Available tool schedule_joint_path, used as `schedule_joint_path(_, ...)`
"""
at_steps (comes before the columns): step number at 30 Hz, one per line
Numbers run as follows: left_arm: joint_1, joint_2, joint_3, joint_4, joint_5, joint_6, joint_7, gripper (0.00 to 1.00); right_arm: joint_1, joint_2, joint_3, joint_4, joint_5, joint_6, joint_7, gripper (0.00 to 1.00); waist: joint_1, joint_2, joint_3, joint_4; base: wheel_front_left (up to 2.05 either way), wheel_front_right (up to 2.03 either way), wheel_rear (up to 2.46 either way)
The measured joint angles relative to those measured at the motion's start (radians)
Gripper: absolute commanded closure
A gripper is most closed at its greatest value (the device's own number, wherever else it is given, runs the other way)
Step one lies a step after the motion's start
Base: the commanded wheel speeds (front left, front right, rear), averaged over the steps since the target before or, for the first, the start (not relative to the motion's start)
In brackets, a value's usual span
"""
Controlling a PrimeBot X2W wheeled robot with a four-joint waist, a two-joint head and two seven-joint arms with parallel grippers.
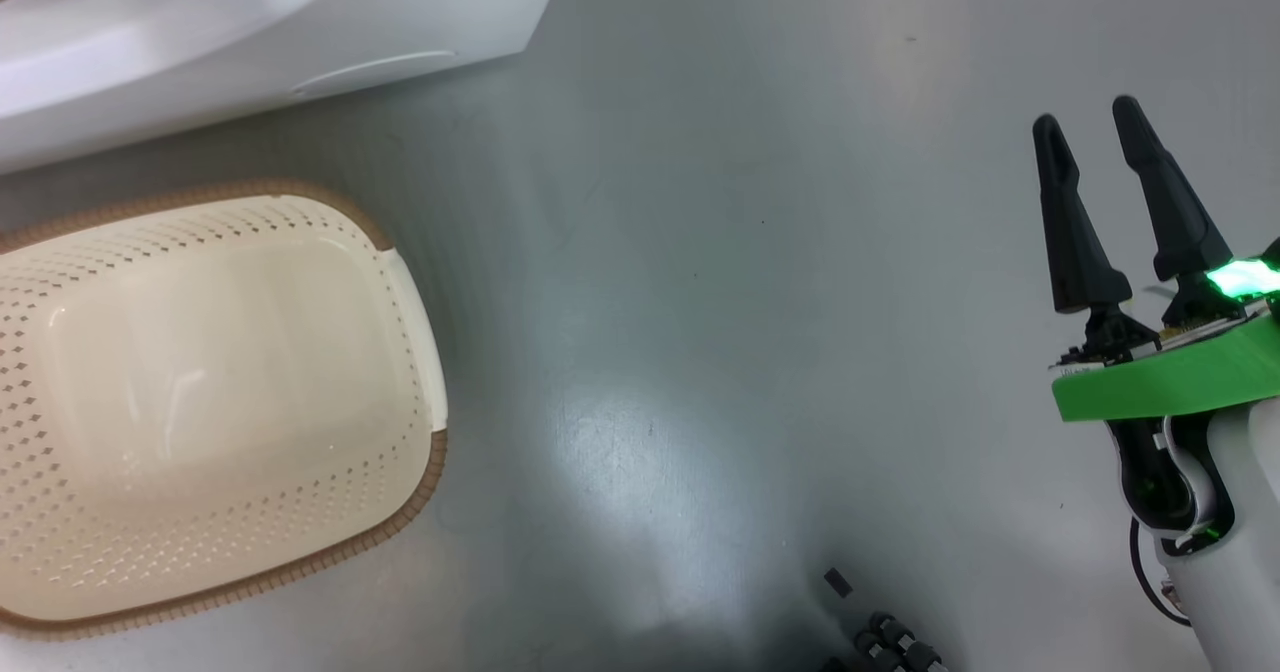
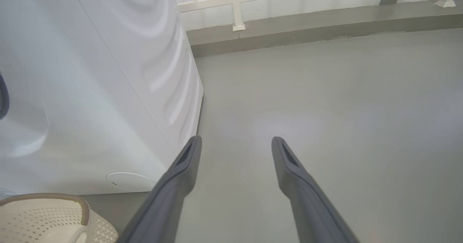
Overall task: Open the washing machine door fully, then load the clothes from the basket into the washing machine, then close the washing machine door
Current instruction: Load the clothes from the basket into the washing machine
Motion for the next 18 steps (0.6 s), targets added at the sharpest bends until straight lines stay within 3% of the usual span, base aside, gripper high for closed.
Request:
schedule_joint_path(4, 0.007, -0.005, 0.02, 0.037, 0.001, 0.001, 0.002, 1.0, -0.01, 0.004, 0.006, 0.0, 0.0, 0.0, 0.0, 0.0, 0.0001, 0.0, -0.005, 0.001, 0.0, 0.0, 0.0)
schedule_joint_path(5, 0.012, -0.005, 0.015, 0.071, 0.003, 0.001, 0.014, 0.87, -0.01, 0.004, 0.006, 0.001, 0.0, 0.0, 0.0, 0.0, 0.0001, 0.0, -0.008, 0.002, 0.0, 0.0, 0.0)
schedule_joint_path(6, 0.016, -0.004, 0.011, 0.102, 0.007, 0.002, 0.027, 0.15, -0.01, 0.004, 0.007, 0.001, 0.0, 0.0, 0.0, 0.0, 0.0001, 0.0, -0.01, 0.003, 0.0, 0.0, 0.0)
schedule_joint_path(7, 0.016, -0.004, 0.008, 0.133, 0.007, 0.006, 0.05, 0.0, -0.01, 0.004, 0.008, 0.001, 0.0, 0.0, 0.0, 0.0, 0.0, 0.0, -0.012, 0.004, 0.0, 0.0, 0.0)
schedule_joint_path(13, 0.0, -0.002, -0.025, 0.302, 0.019, 0.036, 0.23, 0.0, -0.01, 0.004, 0.014, 0.006, 0.0, 0.0, 0.0, 0.0, 0.0, 0.0, -0.03, 0.007, 0.0, 0.0, 0.0)
schedule_joint_path(18, -0.014, -0.002, -0.041, 0.394, 0.021, 0.035, 0.36, 0.0, -0.01, 0.004, 0.02, 0.013, 0.0, 0.0, 0.0, 0.0, 0.0, 0.0, -0.056, 0.008, 0.0, 0.0, 0.0)
